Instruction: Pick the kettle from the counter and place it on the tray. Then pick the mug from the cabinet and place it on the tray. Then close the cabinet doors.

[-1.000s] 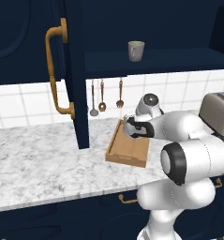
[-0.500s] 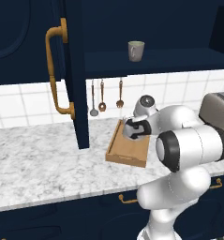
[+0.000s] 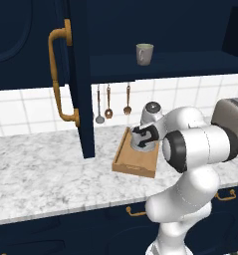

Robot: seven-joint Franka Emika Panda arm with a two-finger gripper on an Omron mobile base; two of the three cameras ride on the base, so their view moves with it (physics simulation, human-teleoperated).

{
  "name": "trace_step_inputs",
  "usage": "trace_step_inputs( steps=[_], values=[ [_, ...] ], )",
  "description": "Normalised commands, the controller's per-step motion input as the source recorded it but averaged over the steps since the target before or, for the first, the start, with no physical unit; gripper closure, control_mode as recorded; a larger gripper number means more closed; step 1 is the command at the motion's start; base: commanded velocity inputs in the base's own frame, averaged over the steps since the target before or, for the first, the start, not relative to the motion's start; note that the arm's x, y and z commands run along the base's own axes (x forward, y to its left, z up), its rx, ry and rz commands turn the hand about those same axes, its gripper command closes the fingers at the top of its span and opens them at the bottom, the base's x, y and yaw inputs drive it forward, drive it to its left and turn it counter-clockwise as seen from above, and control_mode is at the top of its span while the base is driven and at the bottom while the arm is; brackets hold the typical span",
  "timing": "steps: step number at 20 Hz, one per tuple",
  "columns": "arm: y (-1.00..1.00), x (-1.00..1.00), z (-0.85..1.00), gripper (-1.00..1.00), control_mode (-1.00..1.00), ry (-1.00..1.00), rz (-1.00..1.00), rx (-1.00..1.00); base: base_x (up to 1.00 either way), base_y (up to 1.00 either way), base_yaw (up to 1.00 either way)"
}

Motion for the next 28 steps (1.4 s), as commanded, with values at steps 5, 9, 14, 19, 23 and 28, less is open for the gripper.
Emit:
trace_step_inputs(
  steps=[5, 9, 14, 19, 23, 28],
  values=[
    [0.0, 0.24, -0.03, 1.0, -1.0, 0.0, 0.0, 0.0, 0.0, 0.0, 0.0],
    [0.0, 0.26, -0.05, 1.0, -1.0, 0.0, 0.0, 0.0, 0.0, 0.0, 0.0],
    [0.0, 0.1, -0.09, 1.0, -1.0, 0.0, 0.0, 0.0, 0.0, 0.0, 0.0],
    [-0.02, 0.01, -0.09, -1.0, -1.0, 0.0, 0.0, 0.0, 0.0, 0.0, 0.0],
    [-0.11, 0.0, 0.0, -1.0, -1.0, 0.01, 0.0, 0.0, 0.0, 0.0, 0.0],
    [0.0, 0.0, 0.02, -1.0, -1.0, 0.0, 0.0, 0.0, 0.0, 0.0, 0.0]
  ],
)
